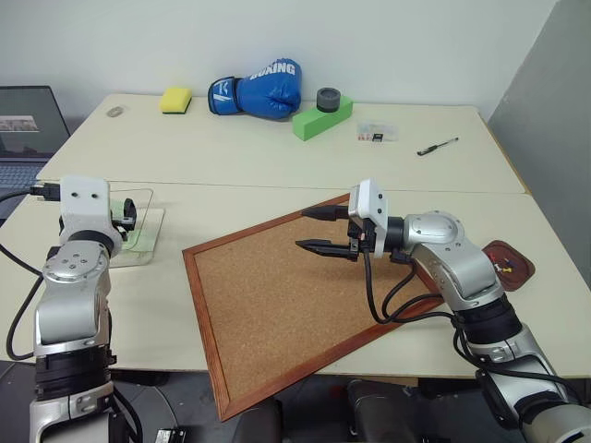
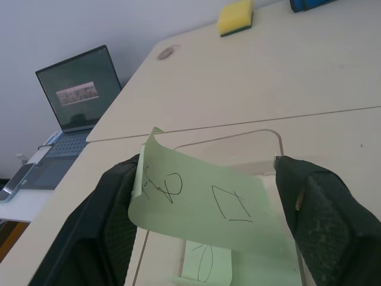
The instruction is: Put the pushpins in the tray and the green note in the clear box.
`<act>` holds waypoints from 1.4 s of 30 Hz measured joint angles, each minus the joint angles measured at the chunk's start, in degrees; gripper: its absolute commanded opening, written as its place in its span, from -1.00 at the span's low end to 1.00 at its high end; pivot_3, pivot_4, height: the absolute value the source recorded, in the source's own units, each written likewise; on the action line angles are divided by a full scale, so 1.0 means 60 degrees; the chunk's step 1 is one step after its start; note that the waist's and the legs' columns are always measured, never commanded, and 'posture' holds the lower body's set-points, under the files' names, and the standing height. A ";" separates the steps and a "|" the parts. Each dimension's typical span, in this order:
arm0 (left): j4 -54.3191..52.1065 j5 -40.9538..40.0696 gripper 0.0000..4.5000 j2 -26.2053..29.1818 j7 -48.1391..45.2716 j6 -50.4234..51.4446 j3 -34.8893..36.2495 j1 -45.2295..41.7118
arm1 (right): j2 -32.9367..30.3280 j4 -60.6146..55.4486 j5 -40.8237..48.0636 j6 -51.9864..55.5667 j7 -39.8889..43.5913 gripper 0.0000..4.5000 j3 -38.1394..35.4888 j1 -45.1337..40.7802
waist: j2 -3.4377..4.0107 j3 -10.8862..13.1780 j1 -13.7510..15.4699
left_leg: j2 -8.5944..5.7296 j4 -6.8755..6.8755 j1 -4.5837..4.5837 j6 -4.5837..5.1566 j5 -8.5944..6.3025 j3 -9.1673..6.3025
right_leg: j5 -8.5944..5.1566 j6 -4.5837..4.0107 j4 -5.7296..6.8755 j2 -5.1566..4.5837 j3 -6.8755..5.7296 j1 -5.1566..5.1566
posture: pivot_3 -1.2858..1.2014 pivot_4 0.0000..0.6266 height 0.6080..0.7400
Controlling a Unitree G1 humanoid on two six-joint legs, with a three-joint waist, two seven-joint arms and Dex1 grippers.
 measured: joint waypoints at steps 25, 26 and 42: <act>0.0494 -0.0210 0.99 -0.0149 -0.1177 0.0166 -0.0473 0.0033 | 0.0012 0.0017 -0.0011 -0.0013 -0.0036 0.22 -0.0021 0.0000 | -0.0001 -0.0001 -0.0074 | 0.0005 -0.0004 0.0004 0.0000 0.0000 0.0001 | 0.0000 -0.0001 0.0003 0.0005 0.0000 -0.0003 | 0.03 -0.52 1.00; 0.0561 -0.0184 0.99 -0.0148 -0.1178 0.0173 -0.0493 0.0079 | 0.0010 0.0016 -0.0011 -0.0013 -0.0045 0.22 -0.0021 0.0000 | -0.0001 -0.0001 -0.0071 | 0.0004 -0.0004 0.0004 0.0000 0.0000 0.0000 | 0.0000 -0.0001 0.0003 0.0005 -0.0001 -0.0003 | 0.03 -0.52 1.00; -0.0477 -0.1751 0.99 -0.0194 -0.3532 -0.0132 -0.1203 -0.0326 | -0.0376 -0.1491 0.0261 0.0527 -0.0842 0.22 -0.0752 0.0959 | -0.0002 -0.0001 0.0030 | 0.0000 -0.0001 -0.0009 0.0000 0.0000 -0.0004 | -0.0001 0.0000 -0.0004 0.0000 -0.0004 0.0000 | 0.03 -0.52 1.00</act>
